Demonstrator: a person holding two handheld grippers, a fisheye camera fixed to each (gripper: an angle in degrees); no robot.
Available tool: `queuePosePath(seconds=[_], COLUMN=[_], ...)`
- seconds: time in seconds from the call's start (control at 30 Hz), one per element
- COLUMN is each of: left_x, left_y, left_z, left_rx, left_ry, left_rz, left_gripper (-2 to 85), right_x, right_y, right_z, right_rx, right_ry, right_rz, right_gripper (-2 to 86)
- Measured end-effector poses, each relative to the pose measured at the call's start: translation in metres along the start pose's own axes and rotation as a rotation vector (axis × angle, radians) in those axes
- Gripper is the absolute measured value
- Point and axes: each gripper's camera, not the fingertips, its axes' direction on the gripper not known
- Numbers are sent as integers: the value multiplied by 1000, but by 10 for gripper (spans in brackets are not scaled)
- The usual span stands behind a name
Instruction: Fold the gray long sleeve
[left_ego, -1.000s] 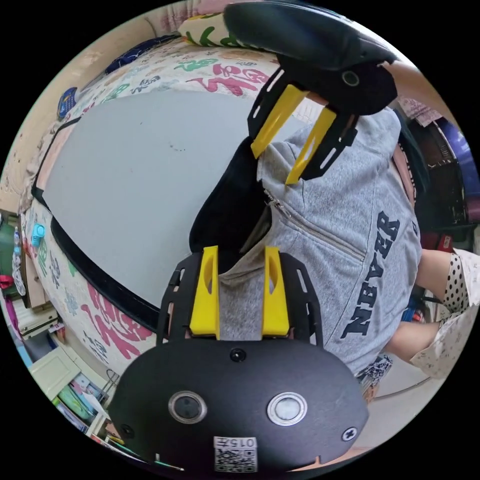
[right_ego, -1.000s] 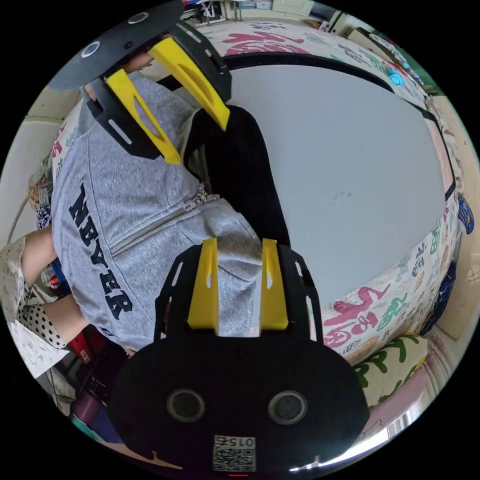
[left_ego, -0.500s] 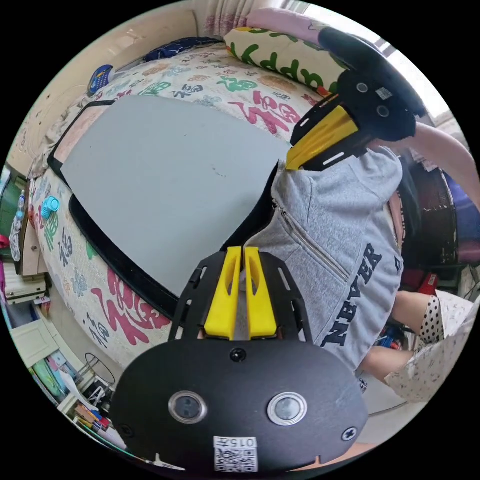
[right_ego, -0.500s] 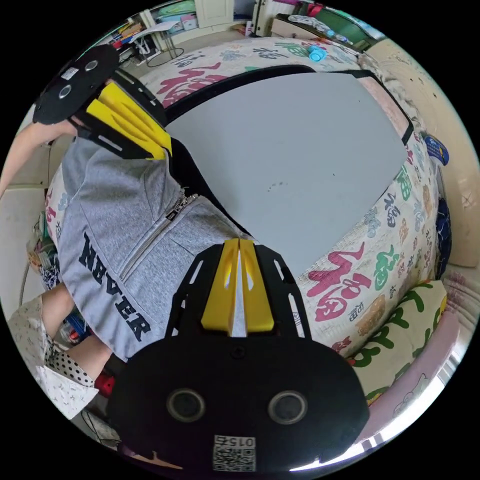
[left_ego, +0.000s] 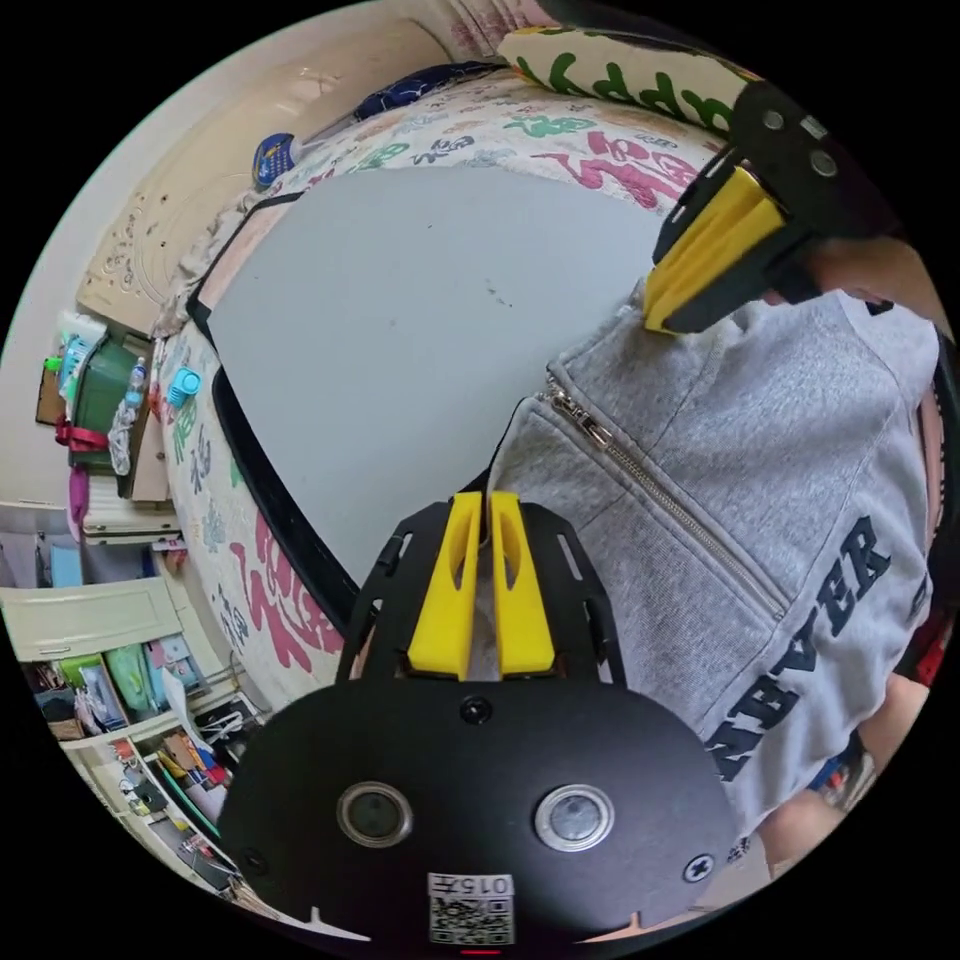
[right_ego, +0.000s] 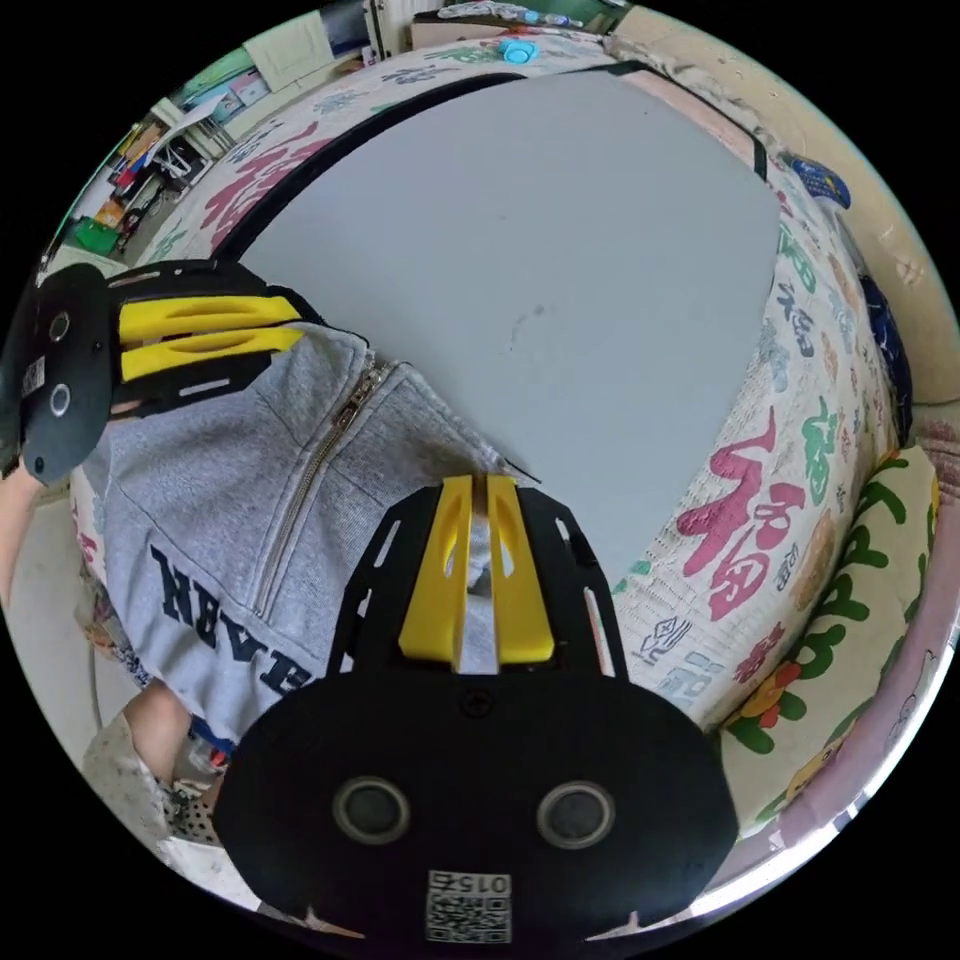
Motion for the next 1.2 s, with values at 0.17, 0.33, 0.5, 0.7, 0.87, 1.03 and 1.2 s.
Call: queuePosePath(seconds=[0.17, 0.33, 0.5, 0.7, 0.87, 1.03, 1.2], left_x=[-59, -82, -30, 115, 156, 175, 191], left_y=[73, 249, 463, 629, 652, 640, 644], left_z=[-35, -95, -59, -18, -5, 12, 15], left_rx=[35, 160, -64, -442, -488, -542, -577], left_ry=[392, 514, 541, 767, 729, 773, 705], left_rz=[-203, -373, -714, -964, -1012, -931, -885], left_gripper=[7, 33, 141, 127, 105, 80, 61], right_x=[16, 15, 20, 18, 10, 0, -8], right_y=[107, 268, 408, 500, 496, 491, 483], right_z=[-34, -39, 61, 132, 156, 180, 198], right_rx=[124, 148, -120, -238, -378, -508, -546], right_ry=[-59, -277, -417, -633, -562, -500, -436], right_rz=[104, 208, 565, 929, 848, 788, 700], right_gripper=[96, 118, 134, 160, 147, 131, 114])
